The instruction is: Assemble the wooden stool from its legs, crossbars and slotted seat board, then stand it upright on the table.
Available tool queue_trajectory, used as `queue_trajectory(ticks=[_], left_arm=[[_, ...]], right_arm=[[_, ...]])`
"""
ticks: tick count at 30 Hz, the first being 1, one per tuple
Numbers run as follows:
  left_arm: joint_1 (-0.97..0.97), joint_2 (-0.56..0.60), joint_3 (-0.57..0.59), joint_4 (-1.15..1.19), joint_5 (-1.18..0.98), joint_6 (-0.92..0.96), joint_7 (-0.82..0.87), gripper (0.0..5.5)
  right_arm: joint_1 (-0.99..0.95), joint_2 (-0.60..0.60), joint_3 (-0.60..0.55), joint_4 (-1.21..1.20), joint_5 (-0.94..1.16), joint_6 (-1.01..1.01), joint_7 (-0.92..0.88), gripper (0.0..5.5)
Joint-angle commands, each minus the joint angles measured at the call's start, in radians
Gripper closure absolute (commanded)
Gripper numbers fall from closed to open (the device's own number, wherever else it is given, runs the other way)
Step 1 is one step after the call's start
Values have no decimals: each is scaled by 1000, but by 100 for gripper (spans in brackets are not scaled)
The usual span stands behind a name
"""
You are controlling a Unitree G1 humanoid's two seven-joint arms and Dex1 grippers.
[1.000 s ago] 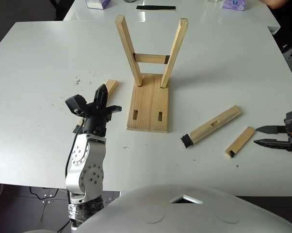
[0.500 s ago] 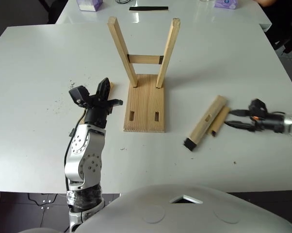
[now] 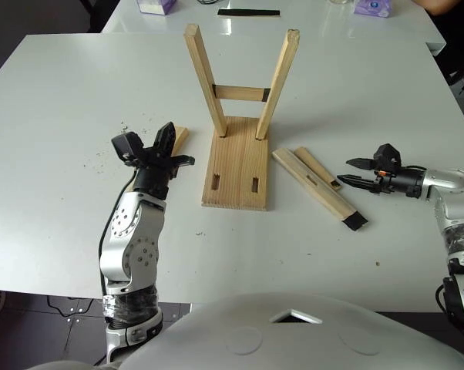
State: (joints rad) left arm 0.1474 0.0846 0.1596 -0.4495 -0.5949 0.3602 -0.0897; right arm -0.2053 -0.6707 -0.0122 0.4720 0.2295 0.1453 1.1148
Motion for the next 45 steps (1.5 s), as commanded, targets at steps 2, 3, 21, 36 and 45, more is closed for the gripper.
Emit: queue_trajectory(ticks=[2, 3, 21, 36, 45], left_arm=[[-1, 0, -13, 5, 11, 11, -8, 550], [-1, 0, -15, 7, 13, 12, -9, 550], [20, 2, -19, 27, 27, 22, -32, 550], [25, -24, -19, 46, 53, -3, -30, 550], [35, -47, -27, 46, 63, -17, -27, 550]], right_arm=[[131, 20, -17, -250, 71, 125, -31, 261], [151, 11, -22, -259, 68, 121, -31, 261], [336, -66, -119, -385, 107, 87, -30, 261], [253, -43, -99, -413, 127, 138, -73, 261], [263, -14, -21, -378, 60, 112, -107, 261]])
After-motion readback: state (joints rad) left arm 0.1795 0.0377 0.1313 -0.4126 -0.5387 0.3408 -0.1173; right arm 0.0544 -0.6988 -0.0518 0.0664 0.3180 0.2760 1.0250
